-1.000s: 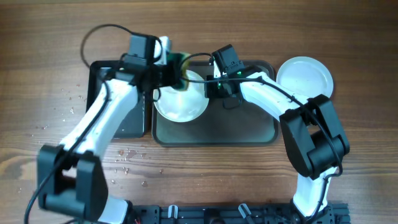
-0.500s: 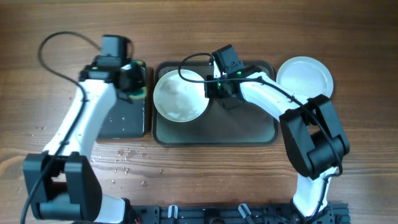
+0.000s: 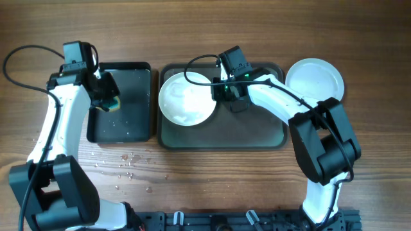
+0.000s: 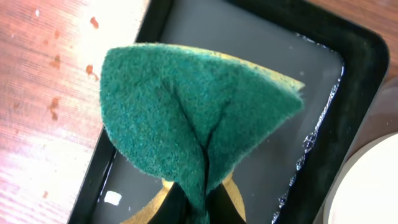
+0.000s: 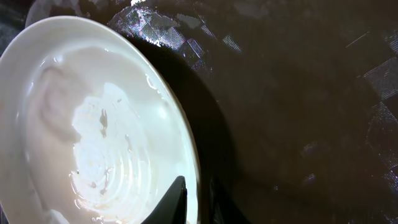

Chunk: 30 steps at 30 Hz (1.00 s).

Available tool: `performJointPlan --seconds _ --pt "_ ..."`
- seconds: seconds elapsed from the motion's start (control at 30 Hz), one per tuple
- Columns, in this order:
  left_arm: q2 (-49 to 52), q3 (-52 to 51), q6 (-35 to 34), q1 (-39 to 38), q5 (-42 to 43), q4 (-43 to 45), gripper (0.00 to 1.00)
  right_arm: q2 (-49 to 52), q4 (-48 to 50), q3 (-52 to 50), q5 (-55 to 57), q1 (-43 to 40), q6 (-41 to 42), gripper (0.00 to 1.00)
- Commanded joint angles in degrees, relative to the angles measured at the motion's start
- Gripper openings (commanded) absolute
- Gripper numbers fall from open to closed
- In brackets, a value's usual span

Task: Clean dirty plates on tray and stack at the side
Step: 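Carry the sponge back to the left water tray and release it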

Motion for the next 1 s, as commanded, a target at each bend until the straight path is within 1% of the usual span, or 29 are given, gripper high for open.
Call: performJointPlan --seconds 0.0,0.07,0.23,0.37,0.4,0.43,0.47,0.57,0.63,0.67,0.73,0.77,0.8,0.83,0.87,0.9,0.93,0.97 --pt "0.09 -4.76 2.43 0.0 0.33 5.33 0.04 0.61 0.28 -0.17 1.16 0.5 0.13 0.14" --pt "0.57 -7.17 1.11 0.02 0.74 6.99 0.04 0.61 0.28 -0.17 1.16 0.5 0.11 0.14" --pt "2.08 -11.45 1.46 0.02 3.3 9.9 0.04 0.61 0.31 -0.17 1.16 0.5 0.11 0.14" --pt "2.16 -12.37 1.55 0.02 3.28 10.71 0.05 0.61 0.31 -0.17 1.16 0.5 0.11 0.15" --pt "2.16 -12.37 1.53 0.02 3.28 10.88 0.13 0.61 0.31 -0.17 1.16 0.5 0.13 0.15" --pt "2.16 -12.37 1.53 0.02 3.28 11.04 0.34 0.61 0.31 -0.17 1.16 0.5 0.11 0.16" --pt "2.14 -12.33 1.44 0.02 3.3 11.02 0.49 0.61 0.31 -0.17 1.16 0.5 0.11 0.18" --pt "0.96 -11.96 0.02 0.07 3.28 10.6 0.54 0.61 0.28 -0.17 1.16 0.5 0.11 0.2" --pt "-1.01 -10.86 -0.17 0.07 3.3 10.14 0.54 0.61 0.28 -0.17 1.16 0.5 0.13 0.22" --pt "-2.34 -10.03 -0.17 0.07 3.3 9.94 0.54 0.61 0.26 -0.17 1.16 0.5 0.11 0.27" --pt "-5.33 -8.35 -0.37 0.07 3.28 9.92 0.57 0.61 0.24 -0.17 1.14 0.5 0.11 0.32" --pt "-7.08 -7.45 -0.81 0.09 3.28 9.94 0.58 0.61 0.2 -0.17 1.16 0.5 0.11 0.33" --pt "-9.07 -6.45 -1.75 0.09 3.26 9.9 0.61 0.61 0.13 -0.17 1.18 0.5 0.11 0.33" --pt "-11.54 -5.25 -2.64 0.09 3.28 9.94 0.69 0.61 0.11 -0.17 1.16 0.5 0.13 0.33" --pt "-13.62 -4.28 -3.63 0.09 3.26 9.99 0.74 0.61 0.11 -0.17 1.16 0.5 0.11 0.33" --pt "-15.28 -3.54 -4.0 0.09 3.26 10.19 0.88 0.61 0.13 -0.17 1.16 0.5 0.13 0.32" --pt "-17.53 -2.69 -4.7 0.09 3.23 10.58 1.0 0.61 0.13 -0.17 1.18 0.5 0.13 0.32" --pt "-19.74 -2.1 -4.74 0.07 3.26 11.19 1.0 0.61 0.13 -0.17 1.18 0.5 0.15 0.32"
